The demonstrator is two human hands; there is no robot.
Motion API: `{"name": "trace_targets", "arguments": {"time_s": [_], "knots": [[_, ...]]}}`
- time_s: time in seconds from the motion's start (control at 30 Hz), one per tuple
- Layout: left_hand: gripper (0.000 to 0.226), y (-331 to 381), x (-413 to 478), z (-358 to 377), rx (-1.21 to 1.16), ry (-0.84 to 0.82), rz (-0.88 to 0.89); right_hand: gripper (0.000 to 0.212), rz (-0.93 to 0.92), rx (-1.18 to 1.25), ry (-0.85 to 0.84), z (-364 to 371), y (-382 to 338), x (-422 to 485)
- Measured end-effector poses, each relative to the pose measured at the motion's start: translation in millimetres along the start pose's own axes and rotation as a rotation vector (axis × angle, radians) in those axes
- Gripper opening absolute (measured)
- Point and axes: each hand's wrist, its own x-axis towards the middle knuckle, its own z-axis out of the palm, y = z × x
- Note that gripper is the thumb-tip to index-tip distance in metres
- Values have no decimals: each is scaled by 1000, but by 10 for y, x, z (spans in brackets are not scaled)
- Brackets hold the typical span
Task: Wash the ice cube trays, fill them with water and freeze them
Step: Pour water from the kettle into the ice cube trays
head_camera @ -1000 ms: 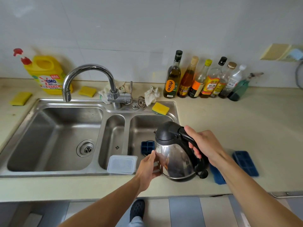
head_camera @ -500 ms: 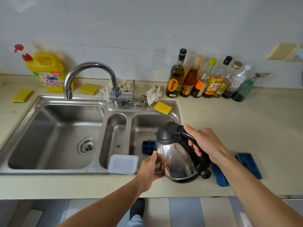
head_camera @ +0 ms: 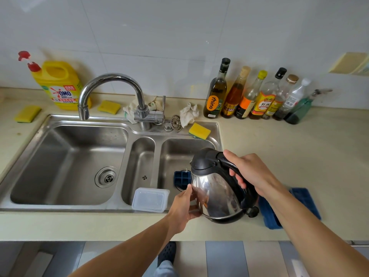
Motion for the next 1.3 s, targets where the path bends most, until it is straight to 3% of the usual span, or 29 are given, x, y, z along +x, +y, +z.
{"name": "trace_targets", "arguments": {"time_s": [1.3], "knots": [[49, -137, -41, 25, -43, -23, -44, 65, -9, -50, -1, -53, 26, -129]]}}
